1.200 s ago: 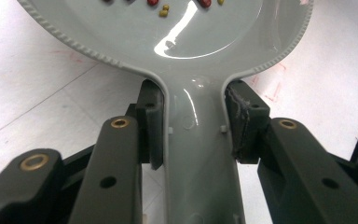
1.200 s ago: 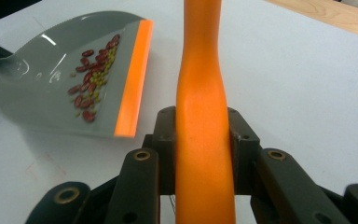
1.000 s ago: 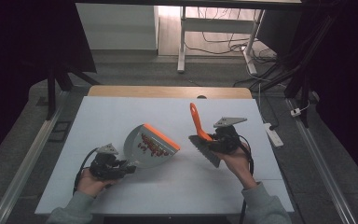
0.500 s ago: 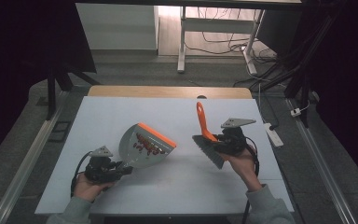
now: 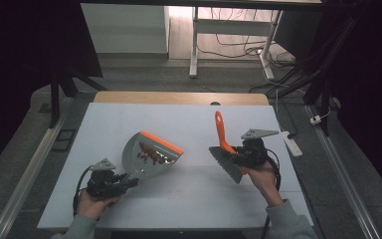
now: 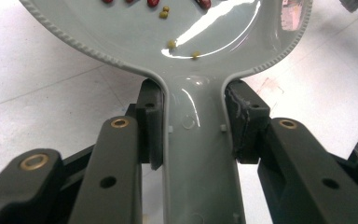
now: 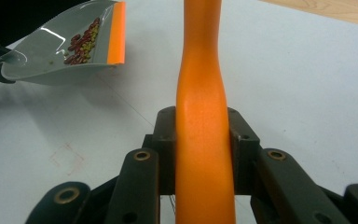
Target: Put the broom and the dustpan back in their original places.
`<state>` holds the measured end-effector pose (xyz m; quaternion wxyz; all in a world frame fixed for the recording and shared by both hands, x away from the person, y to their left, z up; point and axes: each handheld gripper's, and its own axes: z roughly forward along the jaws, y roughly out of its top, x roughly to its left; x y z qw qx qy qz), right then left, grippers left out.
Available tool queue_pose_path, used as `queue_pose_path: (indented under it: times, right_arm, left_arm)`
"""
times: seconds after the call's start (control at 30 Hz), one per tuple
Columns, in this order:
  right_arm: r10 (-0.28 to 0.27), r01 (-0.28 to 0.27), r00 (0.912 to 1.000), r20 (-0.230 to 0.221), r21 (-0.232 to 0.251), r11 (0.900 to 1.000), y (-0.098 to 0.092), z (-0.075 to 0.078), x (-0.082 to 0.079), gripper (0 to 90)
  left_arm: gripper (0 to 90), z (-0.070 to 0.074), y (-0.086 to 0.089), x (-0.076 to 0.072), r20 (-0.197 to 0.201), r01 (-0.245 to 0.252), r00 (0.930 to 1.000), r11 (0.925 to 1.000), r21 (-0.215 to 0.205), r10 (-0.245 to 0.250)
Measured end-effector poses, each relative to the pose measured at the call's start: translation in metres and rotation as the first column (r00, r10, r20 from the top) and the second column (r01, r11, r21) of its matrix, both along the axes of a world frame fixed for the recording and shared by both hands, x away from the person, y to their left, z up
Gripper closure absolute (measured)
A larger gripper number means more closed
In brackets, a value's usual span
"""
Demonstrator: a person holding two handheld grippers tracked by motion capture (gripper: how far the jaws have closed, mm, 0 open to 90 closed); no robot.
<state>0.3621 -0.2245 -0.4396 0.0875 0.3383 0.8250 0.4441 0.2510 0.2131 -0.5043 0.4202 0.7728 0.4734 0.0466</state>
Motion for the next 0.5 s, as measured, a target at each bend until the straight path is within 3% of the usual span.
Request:
queue_pose_path:
  times: [0.5]
  right_arm:
    - [-0.017, 0.017, 0.9995, -0.027, 0.009, 1.0, -0.0069, -0.006, -0.0041, 70.4]
  left_arm:
    - [61.6, -0.0031, 0.0011, -0.0075, 0.001, -0.091, 0.9959, 0.9956, 0.022, 0.091]
